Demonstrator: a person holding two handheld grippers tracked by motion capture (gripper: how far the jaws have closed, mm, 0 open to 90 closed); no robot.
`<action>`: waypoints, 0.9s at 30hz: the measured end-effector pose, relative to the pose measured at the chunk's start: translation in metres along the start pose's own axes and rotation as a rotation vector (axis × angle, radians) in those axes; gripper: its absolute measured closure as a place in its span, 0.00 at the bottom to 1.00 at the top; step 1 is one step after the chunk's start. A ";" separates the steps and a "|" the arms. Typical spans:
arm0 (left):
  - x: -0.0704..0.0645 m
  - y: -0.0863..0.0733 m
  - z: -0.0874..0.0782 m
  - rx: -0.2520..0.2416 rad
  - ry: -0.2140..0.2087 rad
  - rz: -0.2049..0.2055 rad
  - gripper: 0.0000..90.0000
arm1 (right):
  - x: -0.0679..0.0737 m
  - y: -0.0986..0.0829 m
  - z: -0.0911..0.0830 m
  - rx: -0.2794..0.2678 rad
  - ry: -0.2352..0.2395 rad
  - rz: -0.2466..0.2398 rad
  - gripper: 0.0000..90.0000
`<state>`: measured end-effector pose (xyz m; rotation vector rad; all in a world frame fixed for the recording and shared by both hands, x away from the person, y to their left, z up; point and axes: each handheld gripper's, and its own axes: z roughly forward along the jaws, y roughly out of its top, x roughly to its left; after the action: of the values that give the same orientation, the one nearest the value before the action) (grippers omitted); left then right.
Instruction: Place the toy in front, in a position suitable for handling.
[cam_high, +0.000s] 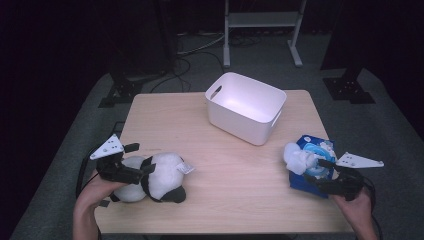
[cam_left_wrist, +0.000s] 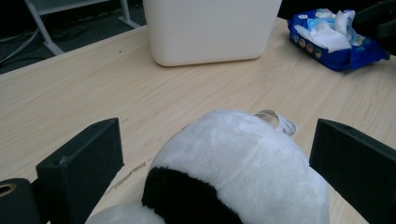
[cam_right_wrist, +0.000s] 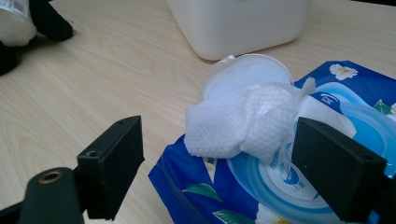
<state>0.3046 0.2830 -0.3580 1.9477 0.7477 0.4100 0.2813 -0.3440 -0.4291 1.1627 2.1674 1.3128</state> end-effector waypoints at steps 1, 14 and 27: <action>0.000 0.000 0.000 0.005 -0.001 0.002 0.02 | 0.000 0.000 0.000 0.000 0.002 -0.001 0.17; 0.007 -0.005 0.001 0.090 -0.040 0.034 0.02 | 0.006 0.005 0.000 -0.004 0.013 -0.017 0.17; 0.022 -0.002 0.003 0.173 -0.115 0.105 0.02 | 0.007 0.007 -0.001 -0.002 0.012 -0.025 0.17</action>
<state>0.3221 0.2955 -0.3615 2.1597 0.6254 0.3014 0.2794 -0.3376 -0.4222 1.1257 2.1820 1.3141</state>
